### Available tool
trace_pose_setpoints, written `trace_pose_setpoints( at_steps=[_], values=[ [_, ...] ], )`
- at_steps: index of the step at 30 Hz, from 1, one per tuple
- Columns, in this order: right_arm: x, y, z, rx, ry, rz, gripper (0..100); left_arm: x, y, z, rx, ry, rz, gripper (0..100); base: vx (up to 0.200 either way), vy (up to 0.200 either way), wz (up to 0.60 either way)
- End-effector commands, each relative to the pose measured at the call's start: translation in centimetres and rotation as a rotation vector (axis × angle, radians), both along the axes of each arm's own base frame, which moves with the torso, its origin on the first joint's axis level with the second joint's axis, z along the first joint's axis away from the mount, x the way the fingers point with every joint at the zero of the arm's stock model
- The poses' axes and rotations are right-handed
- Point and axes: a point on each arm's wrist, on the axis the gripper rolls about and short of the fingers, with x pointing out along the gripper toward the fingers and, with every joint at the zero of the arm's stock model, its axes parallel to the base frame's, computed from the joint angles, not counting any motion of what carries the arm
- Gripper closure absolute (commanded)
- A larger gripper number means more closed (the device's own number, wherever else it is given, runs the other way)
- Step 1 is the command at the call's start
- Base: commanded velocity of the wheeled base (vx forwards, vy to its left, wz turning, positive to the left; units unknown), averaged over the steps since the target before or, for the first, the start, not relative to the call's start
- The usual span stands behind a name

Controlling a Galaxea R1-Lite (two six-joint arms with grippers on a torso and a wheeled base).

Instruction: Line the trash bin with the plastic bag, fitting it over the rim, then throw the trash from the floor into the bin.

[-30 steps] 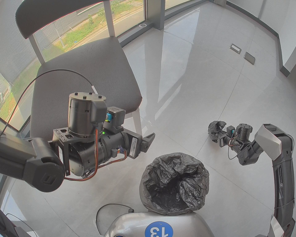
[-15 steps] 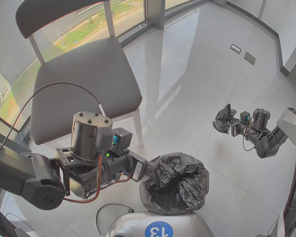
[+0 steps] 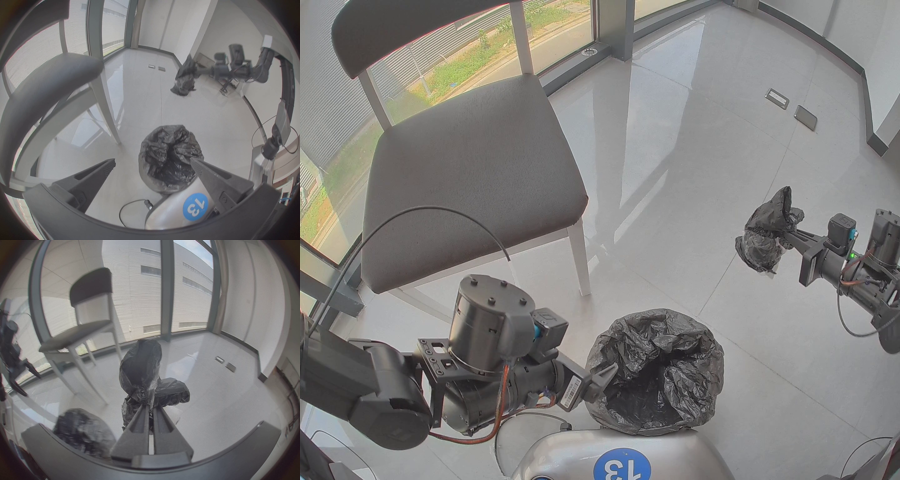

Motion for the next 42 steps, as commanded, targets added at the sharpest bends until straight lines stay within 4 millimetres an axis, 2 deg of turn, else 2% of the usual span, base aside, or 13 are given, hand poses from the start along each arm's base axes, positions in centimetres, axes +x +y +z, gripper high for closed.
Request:
trace_pose_setpoints(
  at_steps=[1, 2, 3, 7, 11, 15, 22, 28, 35, 42],
  values=[
    [-6.5, 2.7, 2.4, 0.034, -0.079, 0.161, 100, -0.5, 1.3, -2.0, 0.064, 0.06, 0.017, 0, 0.0, 0.0, 0.0],
    [-6.5, 2.7, 2.4, 0.034, -0.079, 0.161, 100, -0.5, 1.3, -2.0, 0.064, 0.06, 0.017, 0, 0.0, 0.0, 0.0],
    [-7.7, 3.6, 2.2, 0.054, -0.068, 0.221, 100, 0.0, 1.7, -2.3, 0.072, 0.07, 0.036, 0, 0.0, 0.0, 0.0],
    [-9.4, 5.1, 2.6, 0.09, -0.074, 0.32, 100, 0.8, 1.2, -2.1, 0.062, 0.06, 0.038, 0, 0.0, 0.0, 0.0],
    [-10.3, 5.9, 1.9, 0.09, -0.045, 0.376, 100, 0.8, 0.8, -2.0, 0.058, 0.055, 0.028, 0, 0.0, 0.0, 0.0],
    [-12.1, 7.0, 0.1, 0.072, 0.026, 0.473, 100, 0.9, 1.1, -2.0, 0.058, 0.056, 0.038, 0, 0.0, 0.0, 0.0],
    [-13.8, 7.9, -2.4, 0.041, 0.149, 0.566, 100, 1.3, 0.8, -1.9, 0.054, 0.052, 0.04, 0, 0.0, 0.0, 0.0],
    [-14.5, 9.5, -3.6, 0.058, 0.252, 0.658, 100, 1.4, 0.7, -2.1, 0.056, 0.054, 0.041, 0, 0.0, 0.0, 0.0],
    [-14.1, 10.4, -5.5, 0.026, 0.362, 0.693, 100, 2.2, 0.2, -1.4, 0.035, 0.034, 0.048, 0, 0.0, 0.0, 0.0],
    [-13.2, 11.1, -6.9, 0.02, 0.447, 0.707, 100, 2.5, 0.9, -0.7, 0.019, 0.013, 0.078, 0, 0.0, 0.0, 0.0]
  ],
)
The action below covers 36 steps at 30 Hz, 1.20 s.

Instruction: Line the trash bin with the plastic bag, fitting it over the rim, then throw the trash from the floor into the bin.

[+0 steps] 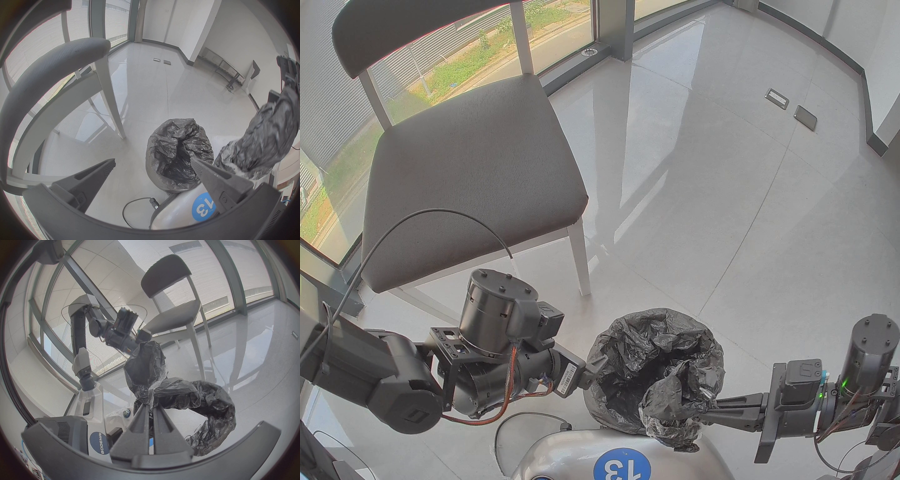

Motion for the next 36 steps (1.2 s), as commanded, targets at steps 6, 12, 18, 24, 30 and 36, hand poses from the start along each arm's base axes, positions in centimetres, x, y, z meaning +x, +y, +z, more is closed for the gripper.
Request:
trace_pose_setpoints(
  at_steps=[6, 12, 18, 24, 30, 36],
  values=[
    [1.4, 1.1, -2.7, -0.067, 0.085, 0.003, 100, -0.4, 2.3, 1.7, -0.034, -0.044, 0.059, 0, 0.0, 0.0, 0.0],
    [2.9, 1.5, -3.7, -0.066, 0.078, -0.027, 100, -1.8, 4.3, 2.2, -0.044, -0.053, 0.076, 0, 0.0, 0.0, 0.0],
    [3.8, 1.9, -5.0, -0.062, 0.078, -0.037, 0, -2.0, 4.9, 3.1, -0.066, -0.08, 0.088, 0, 0.0, 0.0, 0.0],
    [5.0, 1.6, -6.0, -0.057, 0.067, -0.074, 0, -2.1, 4.9, 3.5, -0.078, -0.091, 0.087, 0, 0.0, 0.0, 0.0],
    [5.1, 1.5, -5.9, -0.062, 0.05, -0.074, 0, -2.5, 5.4, 3.4, -0.076, -0.088, 0.09, 0, 0.0, 0.0, 0.0],
    [5.3, 1.8, -5.8, -0.068, 0.018, -0.061, 0, -2.7, 5.8, 3.3, -0.076, -0.088, 0.098, 0, 0.0, 0.0, 0.0]
  ],
)
